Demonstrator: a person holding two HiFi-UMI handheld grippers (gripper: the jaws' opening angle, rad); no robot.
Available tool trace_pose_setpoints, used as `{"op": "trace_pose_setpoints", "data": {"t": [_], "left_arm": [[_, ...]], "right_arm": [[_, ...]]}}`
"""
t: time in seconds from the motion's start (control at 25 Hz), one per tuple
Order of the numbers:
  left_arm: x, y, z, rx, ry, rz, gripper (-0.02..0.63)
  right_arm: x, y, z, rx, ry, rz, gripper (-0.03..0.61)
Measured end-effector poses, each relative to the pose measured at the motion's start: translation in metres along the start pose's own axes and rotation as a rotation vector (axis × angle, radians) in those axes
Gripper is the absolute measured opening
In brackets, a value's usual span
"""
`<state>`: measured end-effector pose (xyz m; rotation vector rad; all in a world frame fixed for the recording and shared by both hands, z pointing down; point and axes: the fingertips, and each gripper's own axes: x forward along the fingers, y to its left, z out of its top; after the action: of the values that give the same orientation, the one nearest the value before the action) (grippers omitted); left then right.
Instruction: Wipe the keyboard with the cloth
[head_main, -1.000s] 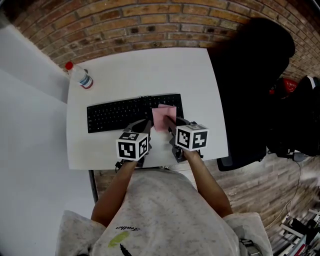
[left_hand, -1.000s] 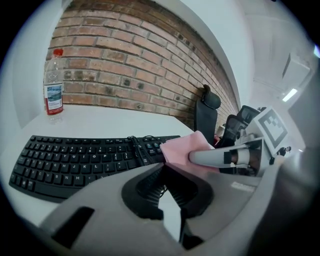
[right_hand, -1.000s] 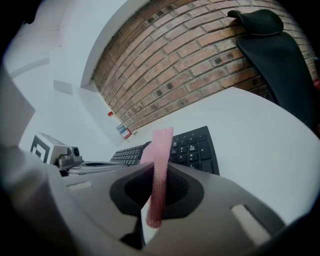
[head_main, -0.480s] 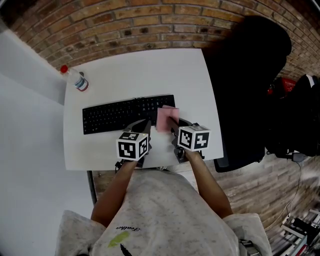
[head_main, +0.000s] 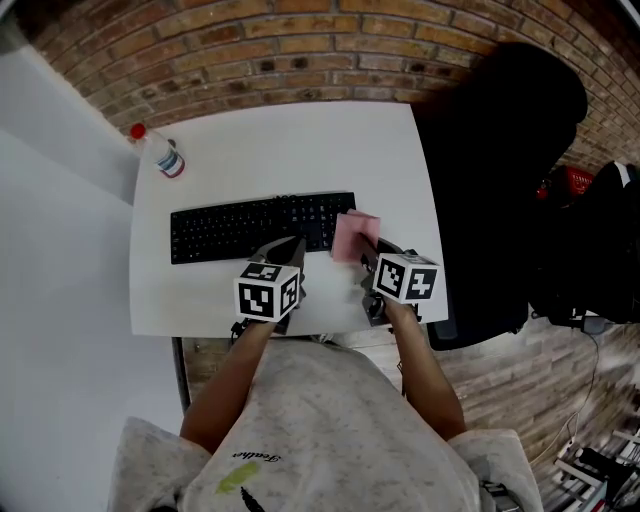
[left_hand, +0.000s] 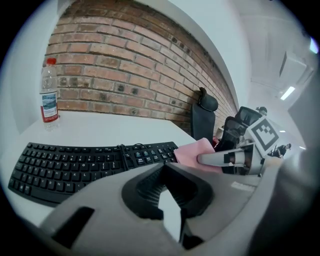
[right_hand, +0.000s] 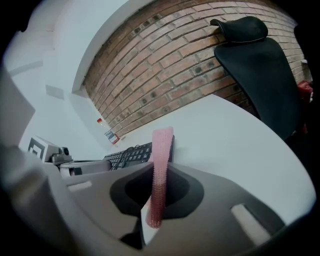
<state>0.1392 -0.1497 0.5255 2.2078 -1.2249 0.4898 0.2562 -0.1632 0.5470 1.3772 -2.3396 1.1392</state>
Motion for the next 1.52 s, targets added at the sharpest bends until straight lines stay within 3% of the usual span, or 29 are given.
{"op": "trace_pose_setpoints", "data": {"t": [0.6,0.92,1.36,1.52], "left_arm": [[-0.052,0.059,0.032,0.018,-0.097,0.073,-0.002],[-0.090,0.093,0.043,0.036,-0.151,0.104,-0.002],[-0.127,0.127,0.050,0.055,-0.190,0.112,-0.003],[-0.131,0.130,0.049,0.067,-0.187,0.100,-0.003]], "right_arm": [[0.012,0.093,0.044,-0.158,-0.094,0.087,0.025],[0.033,0.148,0.045,-0.225,-0.111,0.115,0.025],[0.040,0.198,0.048,-0.406,-0.180,0.038,0.023],[0.039,0.205,0.048,-0.416,-0.198,0.026,0.023]]}}
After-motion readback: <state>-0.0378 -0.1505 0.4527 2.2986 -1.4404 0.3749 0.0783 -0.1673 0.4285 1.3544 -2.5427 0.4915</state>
